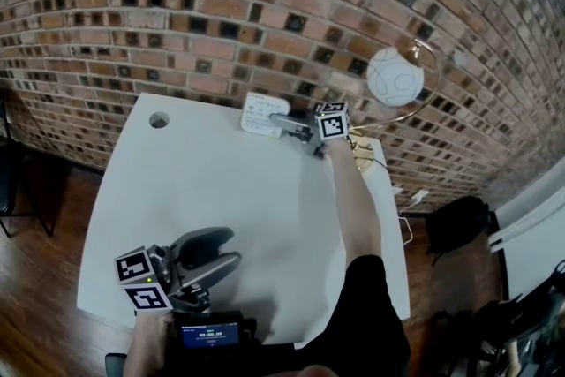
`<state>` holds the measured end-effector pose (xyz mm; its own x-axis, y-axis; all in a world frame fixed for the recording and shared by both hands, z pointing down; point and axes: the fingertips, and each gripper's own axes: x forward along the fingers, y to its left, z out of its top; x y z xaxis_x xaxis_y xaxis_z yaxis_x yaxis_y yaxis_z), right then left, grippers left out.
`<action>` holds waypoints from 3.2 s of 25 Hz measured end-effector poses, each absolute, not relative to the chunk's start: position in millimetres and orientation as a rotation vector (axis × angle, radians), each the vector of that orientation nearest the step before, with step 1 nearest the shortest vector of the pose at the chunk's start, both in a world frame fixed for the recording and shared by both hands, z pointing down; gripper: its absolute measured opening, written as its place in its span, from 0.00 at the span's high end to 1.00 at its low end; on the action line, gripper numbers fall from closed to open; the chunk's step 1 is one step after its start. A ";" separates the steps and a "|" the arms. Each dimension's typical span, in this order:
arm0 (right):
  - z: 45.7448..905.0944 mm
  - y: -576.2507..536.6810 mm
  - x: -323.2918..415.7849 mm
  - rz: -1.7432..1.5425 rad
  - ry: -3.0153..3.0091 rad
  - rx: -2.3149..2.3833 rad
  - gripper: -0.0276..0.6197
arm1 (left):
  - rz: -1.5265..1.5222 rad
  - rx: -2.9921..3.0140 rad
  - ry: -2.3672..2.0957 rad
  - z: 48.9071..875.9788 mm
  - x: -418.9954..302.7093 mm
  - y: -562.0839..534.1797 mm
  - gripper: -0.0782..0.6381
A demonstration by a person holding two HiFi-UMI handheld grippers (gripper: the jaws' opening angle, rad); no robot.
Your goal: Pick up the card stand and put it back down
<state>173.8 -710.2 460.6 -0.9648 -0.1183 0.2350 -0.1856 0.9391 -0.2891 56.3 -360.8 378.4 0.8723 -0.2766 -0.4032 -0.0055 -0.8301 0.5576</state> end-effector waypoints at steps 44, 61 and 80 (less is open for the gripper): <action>379.8 -595.8 218.5 0.348 -2.961 0.969 0.82 | -0.663 2.483 -0.263 362.9 52.3 -353.6 0.61; 286.9 -290.4 182.4 0.579 -3.465 0.671 0.86 | -0.682 2.543 -0.077 314.8 84.6 -264.5 0.61; 280.9 -169.8 171.3 0.396 -3.571 0.614 0.86 | -0.590 2.564 -0.022 310.5 114.7 -183.5 0.61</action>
